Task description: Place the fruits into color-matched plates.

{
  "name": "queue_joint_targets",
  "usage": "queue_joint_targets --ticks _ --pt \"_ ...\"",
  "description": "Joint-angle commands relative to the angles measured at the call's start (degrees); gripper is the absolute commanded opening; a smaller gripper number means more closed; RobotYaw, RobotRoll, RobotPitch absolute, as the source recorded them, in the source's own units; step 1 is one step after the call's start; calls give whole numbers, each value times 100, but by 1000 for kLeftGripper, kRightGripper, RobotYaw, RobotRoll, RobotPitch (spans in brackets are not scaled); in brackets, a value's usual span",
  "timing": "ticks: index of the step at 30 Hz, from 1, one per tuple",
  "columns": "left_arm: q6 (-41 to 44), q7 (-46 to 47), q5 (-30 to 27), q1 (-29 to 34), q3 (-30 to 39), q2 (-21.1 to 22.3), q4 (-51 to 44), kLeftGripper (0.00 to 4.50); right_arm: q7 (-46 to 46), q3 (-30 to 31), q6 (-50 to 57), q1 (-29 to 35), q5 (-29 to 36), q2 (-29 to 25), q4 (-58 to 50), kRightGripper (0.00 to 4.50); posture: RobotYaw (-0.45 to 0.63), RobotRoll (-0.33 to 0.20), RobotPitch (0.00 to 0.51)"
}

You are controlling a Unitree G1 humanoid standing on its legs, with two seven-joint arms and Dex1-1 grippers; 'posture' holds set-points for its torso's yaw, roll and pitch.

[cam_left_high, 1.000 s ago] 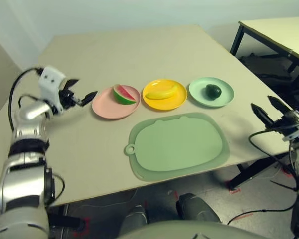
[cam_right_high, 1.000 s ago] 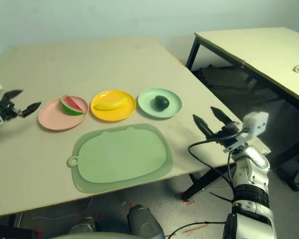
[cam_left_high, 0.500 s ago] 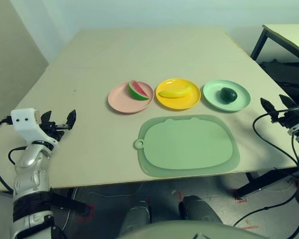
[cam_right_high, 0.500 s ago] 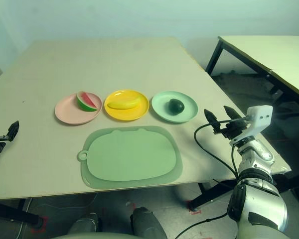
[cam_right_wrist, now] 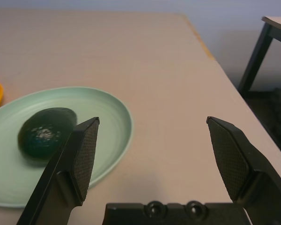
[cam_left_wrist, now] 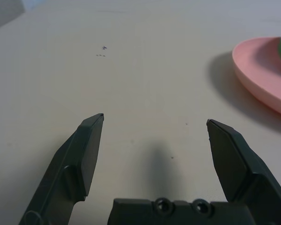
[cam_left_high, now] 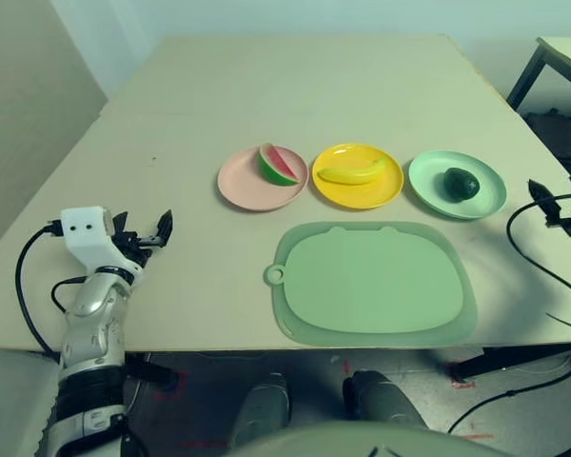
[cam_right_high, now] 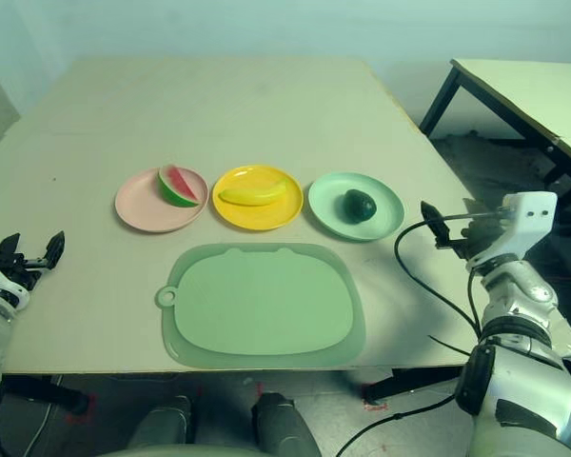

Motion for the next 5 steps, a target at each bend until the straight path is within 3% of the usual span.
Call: queue_joint_targets --ticks 1,5 --pt "-11 164 22 311 87 -134 -197 4459 -33 -56 163 -63 -109 -104 127 4500 -38 0 117" --pt "41 265 -37 589 171 -172 -515 4459 -95 -67 224 -121 -150 -93 147 4500 -16 0 117"
